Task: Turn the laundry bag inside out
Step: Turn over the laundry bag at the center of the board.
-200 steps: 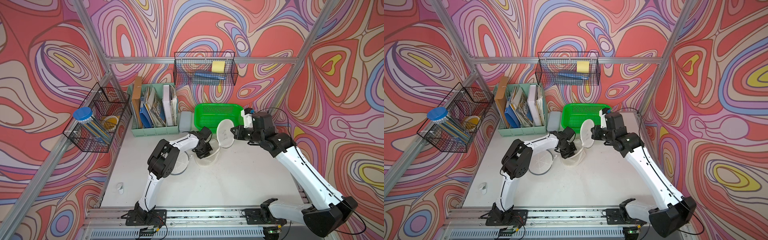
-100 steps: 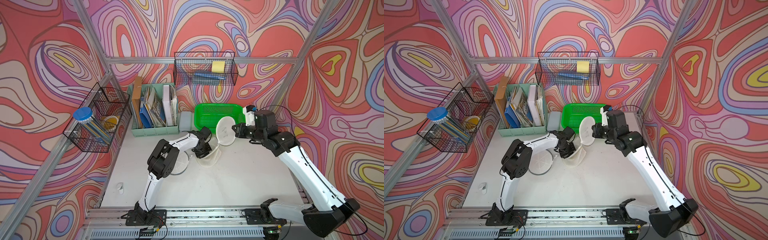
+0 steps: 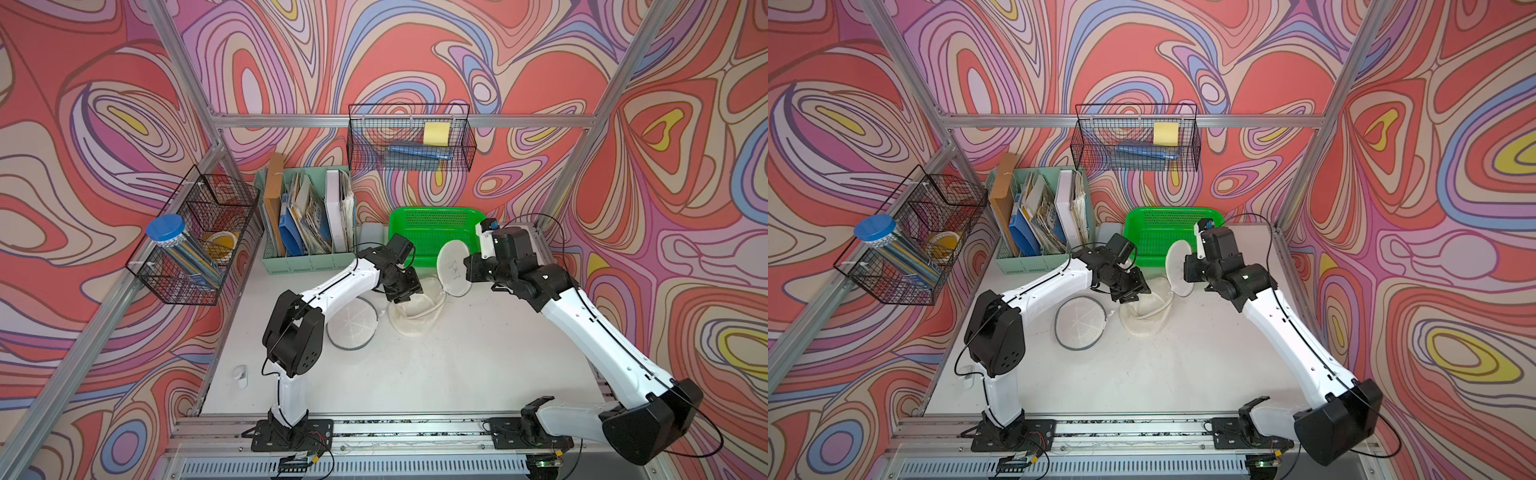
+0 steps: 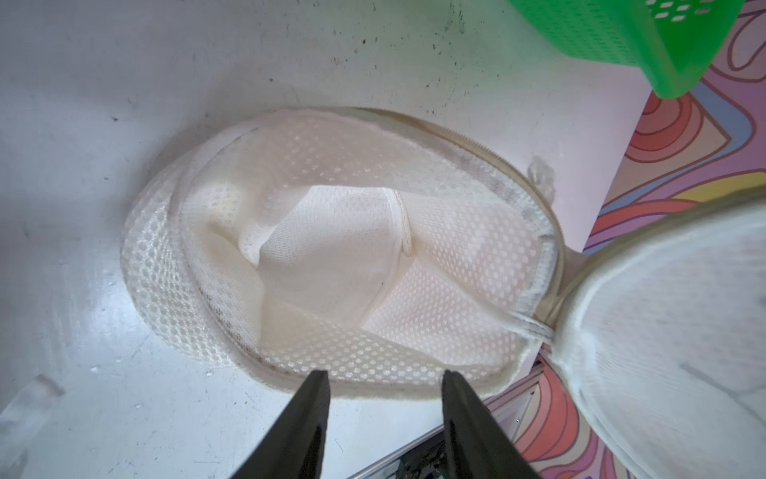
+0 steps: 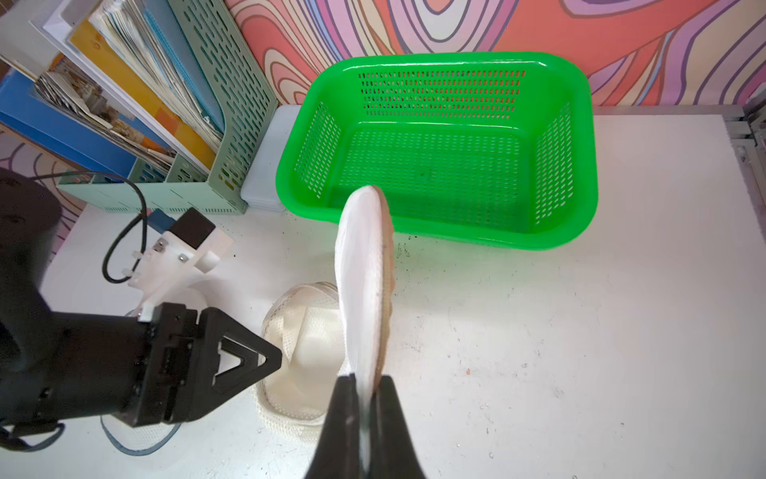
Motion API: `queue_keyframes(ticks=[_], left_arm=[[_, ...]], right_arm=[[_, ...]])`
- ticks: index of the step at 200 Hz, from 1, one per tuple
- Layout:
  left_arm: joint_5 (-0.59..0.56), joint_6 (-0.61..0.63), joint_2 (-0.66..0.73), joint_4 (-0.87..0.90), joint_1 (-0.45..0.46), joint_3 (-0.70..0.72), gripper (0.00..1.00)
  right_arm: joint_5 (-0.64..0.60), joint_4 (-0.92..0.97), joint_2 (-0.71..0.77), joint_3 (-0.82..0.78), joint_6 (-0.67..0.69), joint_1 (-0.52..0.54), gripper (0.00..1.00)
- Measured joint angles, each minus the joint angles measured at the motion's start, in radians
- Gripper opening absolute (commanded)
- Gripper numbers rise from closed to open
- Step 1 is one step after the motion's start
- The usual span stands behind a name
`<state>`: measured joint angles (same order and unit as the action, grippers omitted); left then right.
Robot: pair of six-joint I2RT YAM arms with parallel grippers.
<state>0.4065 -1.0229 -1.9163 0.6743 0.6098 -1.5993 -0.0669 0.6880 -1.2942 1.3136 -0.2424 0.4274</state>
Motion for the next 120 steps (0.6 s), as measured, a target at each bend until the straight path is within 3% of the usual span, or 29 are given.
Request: queue_keyframes(ticks=[59, 94, 120], left_arm=[[0.089, -0.033, 0.001, -0.043, -0.067, 0.017, 0.56], [0.148, -0.048, -0.013, -0.053, -0.132, 0.006, 0.59], [0.198, -0.069, -0.076, -0.065, -0.144, -0.034, 0.57]], right_arm=[[-0.125, -0.035, -0.011, -0.022, 0.111, 0.165, 0.00], [-0.223, -0.115, -0.003, -0.159, 0.176, 0.324, 0.00], [-0.258, -0.134, 0.011, -0.234, 0.199, 0.369, 0.00]])
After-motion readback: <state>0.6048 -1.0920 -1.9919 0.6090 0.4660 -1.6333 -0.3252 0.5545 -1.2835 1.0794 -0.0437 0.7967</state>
